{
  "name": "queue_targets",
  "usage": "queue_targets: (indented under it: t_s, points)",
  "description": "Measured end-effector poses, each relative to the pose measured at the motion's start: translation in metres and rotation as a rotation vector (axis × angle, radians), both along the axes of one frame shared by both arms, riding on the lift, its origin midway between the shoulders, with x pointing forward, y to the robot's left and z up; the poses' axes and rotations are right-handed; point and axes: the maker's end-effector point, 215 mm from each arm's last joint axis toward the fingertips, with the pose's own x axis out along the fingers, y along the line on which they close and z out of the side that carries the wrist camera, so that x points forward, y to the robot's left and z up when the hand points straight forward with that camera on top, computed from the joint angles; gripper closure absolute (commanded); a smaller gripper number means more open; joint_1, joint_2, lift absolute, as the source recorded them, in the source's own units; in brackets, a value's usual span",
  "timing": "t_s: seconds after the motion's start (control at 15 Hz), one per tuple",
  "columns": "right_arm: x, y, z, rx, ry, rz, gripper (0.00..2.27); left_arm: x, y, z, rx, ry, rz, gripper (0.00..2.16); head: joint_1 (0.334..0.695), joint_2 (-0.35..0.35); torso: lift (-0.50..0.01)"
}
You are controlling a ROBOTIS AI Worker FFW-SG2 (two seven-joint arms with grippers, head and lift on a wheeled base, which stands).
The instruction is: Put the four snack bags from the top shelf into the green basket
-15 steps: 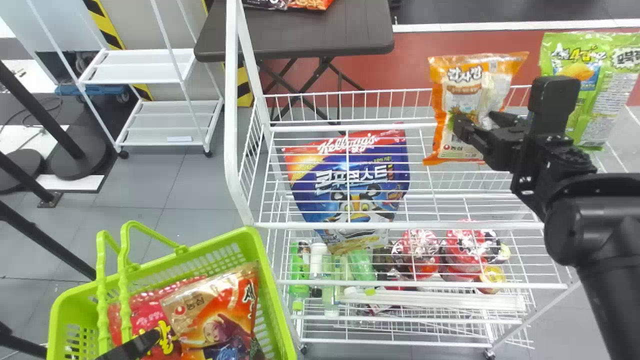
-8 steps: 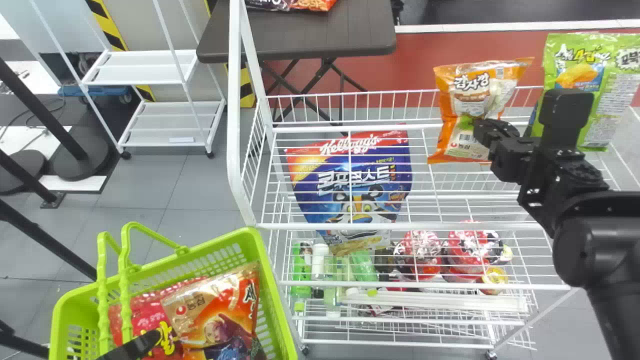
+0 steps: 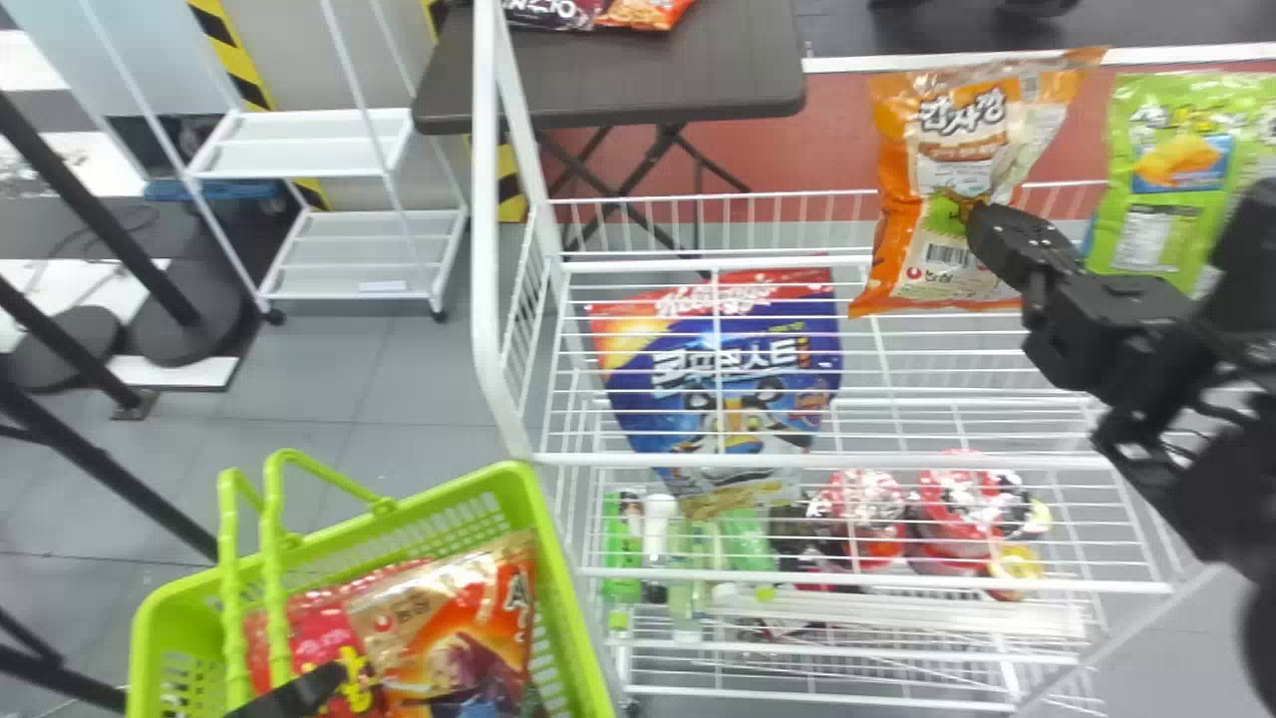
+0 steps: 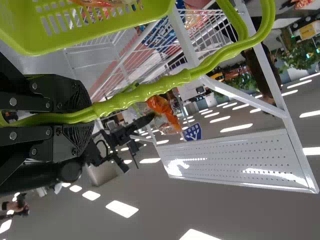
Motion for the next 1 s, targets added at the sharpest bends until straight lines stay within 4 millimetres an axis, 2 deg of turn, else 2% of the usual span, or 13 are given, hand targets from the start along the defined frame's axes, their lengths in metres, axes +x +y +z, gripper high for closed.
queue_targets:
  t_s: [0.07,0.13,0.33,0.47,0.67,0.8,1.0]
  points:
    - [-0.017,0.015,0.004,0.041,0.021,0.051,2.25,0.000,0.000,0.000,-0.001,-0.001,-0.001,2.15,0.695,0.215,0.000]
    - [-0.033,0.031,0.005,0.078,0.045,0.101,2.25,0.001,-0.001,0.000,-0.001,-0.001,-0.001,2.15,0.695,0.262,0.000]
    - [-0.084,0.090,0.001,0.201,0.120,0.273,2.25,0.001,-0.001,0.000,-0.002,-0.003,-0.003,2.15,0.695,0.350,0.000]
    - [-0.121,0.137,-0.004,0.266,0.208,0.408,2.25,0.001,-0.002,0.001,-0.002,-0.004,-0.004,2.14,0.695,0.350,0.000]
    - [-0.174,0.196,-0.017,0.323,0.375,0.597,2.25,0.002,-0.002,0.001,-0.004,-0.005,-0.005,2.15,0.695,0.350,0.000]
    - [-0.201,0.223,-0.022,0.348,0.455,0.696,2.25,0.002,-0.003,0.001,-0.004,-0.006,-0.007,2.15,0.695,0.350,0.000]
    - [-0.223,0.247,-0.027,0.405,0.525,0.780,2.25,0.003,-0.003,0.000,-0.004,-0.007,-0.007,2.15,0.695,0.350,0.000]
